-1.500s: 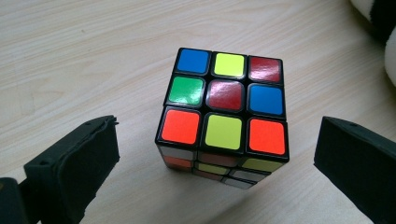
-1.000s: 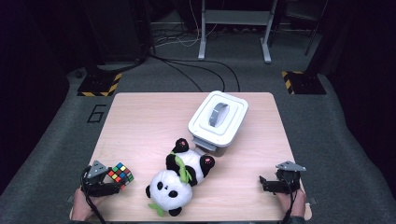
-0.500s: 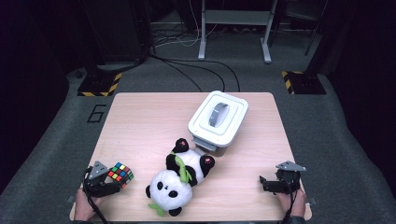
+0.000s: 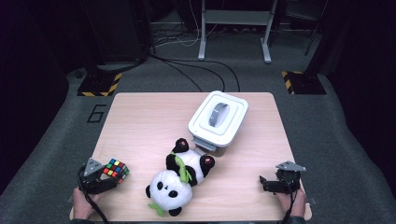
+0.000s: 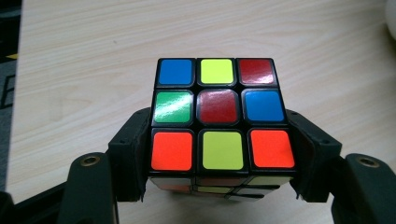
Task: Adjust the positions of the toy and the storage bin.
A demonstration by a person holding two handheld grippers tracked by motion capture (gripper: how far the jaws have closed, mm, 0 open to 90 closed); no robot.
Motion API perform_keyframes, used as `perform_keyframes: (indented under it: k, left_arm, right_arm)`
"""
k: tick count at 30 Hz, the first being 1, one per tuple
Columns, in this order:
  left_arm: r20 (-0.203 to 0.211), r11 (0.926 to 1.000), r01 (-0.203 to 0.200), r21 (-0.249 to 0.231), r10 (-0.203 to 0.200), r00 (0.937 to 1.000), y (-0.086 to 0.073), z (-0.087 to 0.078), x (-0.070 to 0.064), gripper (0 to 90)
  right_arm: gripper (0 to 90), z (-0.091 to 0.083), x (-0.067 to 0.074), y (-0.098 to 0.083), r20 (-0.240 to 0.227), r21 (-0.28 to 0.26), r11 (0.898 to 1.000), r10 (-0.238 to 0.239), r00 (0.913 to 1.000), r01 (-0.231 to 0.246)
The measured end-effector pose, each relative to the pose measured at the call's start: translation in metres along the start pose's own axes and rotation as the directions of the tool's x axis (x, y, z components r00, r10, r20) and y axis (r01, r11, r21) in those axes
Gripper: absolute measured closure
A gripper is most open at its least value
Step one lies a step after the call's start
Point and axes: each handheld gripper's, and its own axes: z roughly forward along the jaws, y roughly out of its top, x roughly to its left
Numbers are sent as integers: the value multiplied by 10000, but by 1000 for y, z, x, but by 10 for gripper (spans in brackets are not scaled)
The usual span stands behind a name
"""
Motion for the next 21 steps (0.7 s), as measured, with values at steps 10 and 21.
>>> perform_keyframes:
  k: [10, 21]
  left_arm:
    - [-684, 9993, 338, -136, -347, 9971, 17, 7, 13, 339]
    - [-1325, 9984, 515, -236, -542, 9897, 37, 25, 30, 339]
  right_arm:
    - [7, 0, 0, 0, -3, -3, 10000, 2, 10000, -2]
    - [7, 0, 0, 0, 2, 4, 10000, 14, 10000, -14]
